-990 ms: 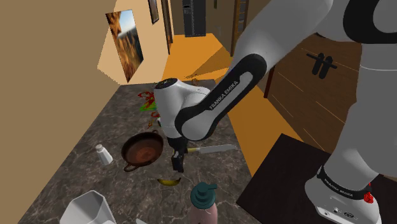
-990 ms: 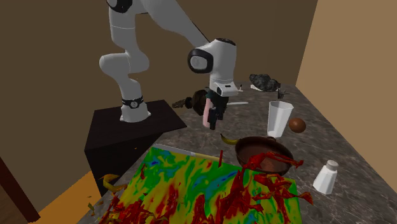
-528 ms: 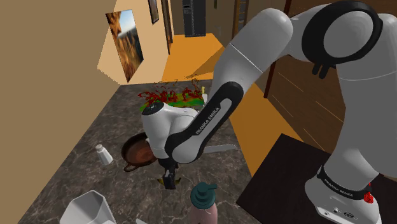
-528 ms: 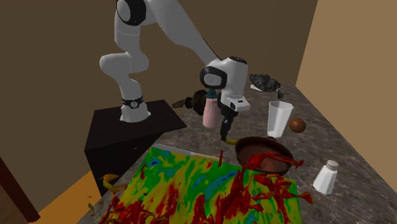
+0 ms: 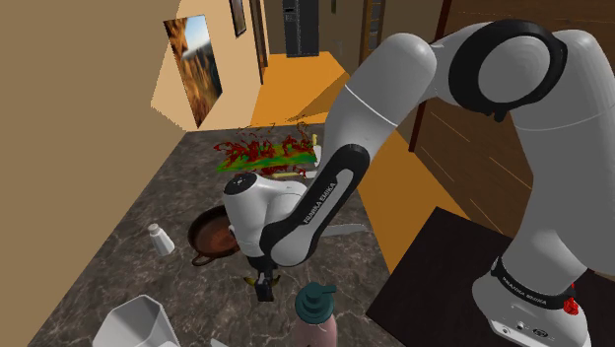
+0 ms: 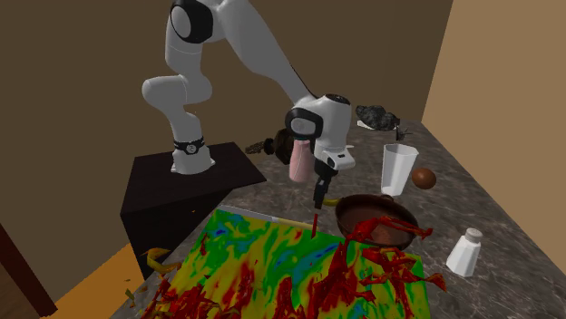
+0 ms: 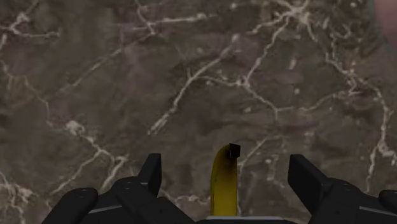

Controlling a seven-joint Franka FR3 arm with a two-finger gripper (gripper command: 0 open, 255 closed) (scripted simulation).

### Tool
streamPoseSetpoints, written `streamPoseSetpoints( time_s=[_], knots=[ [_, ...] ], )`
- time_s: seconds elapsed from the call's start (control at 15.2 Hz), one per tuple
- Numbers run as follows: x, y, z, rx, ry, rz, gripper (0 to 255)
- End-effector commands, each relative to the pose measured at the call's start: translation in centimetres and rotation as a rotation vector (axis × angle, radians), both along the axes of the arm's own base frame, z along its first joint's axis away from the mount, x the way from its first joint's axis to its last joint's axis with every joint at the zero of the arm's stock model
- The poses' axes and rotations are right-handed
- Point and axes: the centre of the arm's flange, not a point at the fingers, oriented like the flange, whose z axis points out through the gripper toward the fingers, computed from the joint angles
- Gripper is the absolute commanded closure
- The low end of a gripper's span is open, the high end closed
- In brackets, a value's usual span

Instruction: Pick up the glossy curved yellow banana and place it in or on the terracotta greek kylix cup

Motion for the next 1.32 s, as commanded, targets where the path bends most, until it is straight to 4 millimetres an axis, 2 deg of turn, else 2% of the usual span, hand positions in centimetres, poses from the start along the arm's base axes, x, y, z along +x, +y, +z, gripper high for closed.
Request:
streamPoseSetpoints(
  time_s=[0.0, 0.33, 0.4, 0.99, 1.25],
  knots=[
    [0.0, 0.0, -0.1, 0.0, 0.0, 0.0, 0],
    [0.0, 0.0, -0.1, 0.0, 0.0, 0.0, 0],
    [0.0, 0.0, -0.1, 0.0, 0.0, 0.0, 255],
    [0.0, 0.0, -0.1, 0.0, 0.0, 0.0, 255],
    [0.0, 0.0, 2.0, 0.0, 0.0, 0.0, 255]
  ],
)
